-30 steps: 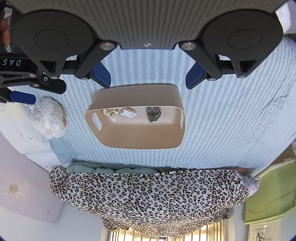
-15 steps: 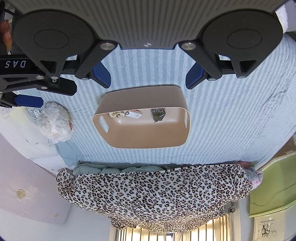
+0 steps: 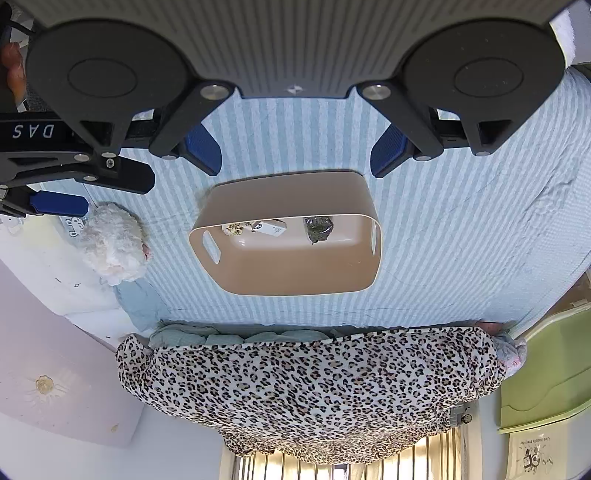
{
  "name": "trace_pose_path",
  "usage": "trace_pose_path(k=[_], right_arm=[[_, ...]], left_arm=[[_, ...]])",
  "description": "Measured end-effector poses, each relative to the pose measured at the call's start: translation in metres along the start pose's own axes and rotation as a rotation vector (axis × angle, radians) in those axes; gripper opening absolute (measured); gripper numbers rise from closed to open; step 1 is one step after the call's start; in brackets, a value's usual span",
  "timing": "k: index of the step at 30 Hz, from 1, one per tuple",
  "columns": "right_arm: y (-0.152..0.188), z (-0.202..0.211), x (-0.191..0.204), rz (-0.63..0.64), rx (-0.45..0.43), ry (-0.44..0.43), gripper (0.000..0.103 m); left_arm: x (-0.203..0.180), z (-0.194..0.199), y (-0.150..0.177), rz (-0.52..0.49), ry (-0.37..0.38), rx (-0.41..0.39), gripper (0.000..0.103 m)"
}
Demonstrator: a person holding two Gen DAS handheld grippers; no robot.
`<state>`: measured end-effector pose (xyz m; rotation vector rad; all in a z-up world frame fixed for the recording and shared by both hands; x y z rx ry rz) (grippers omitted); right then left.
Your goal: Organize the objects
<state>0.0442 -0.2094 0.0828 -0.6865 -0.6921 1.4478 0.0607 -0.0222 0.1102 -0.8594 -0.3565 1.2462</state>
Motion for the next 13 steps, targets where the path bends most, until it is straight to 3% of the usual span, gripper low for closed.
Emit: trace_pose_path(k=[13], right_arm=[[0.0024,-0.0029,0.0002,-0.007,0.01,-0.002,0.103]], left_arm=[[0.0004,-0.0043,0.0001,0.011,0.009,0.014,0.088]])
Point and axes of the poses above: each gripper's, at about its wrist camera, not at the fingertips, and z roughly against the way its jaws point, x to its left, y to its underside, the point moved 7 cm from there along -z, roughly the way its jaws point, and after that the axes turned 14 degrees about y, right-handed, at the moved point
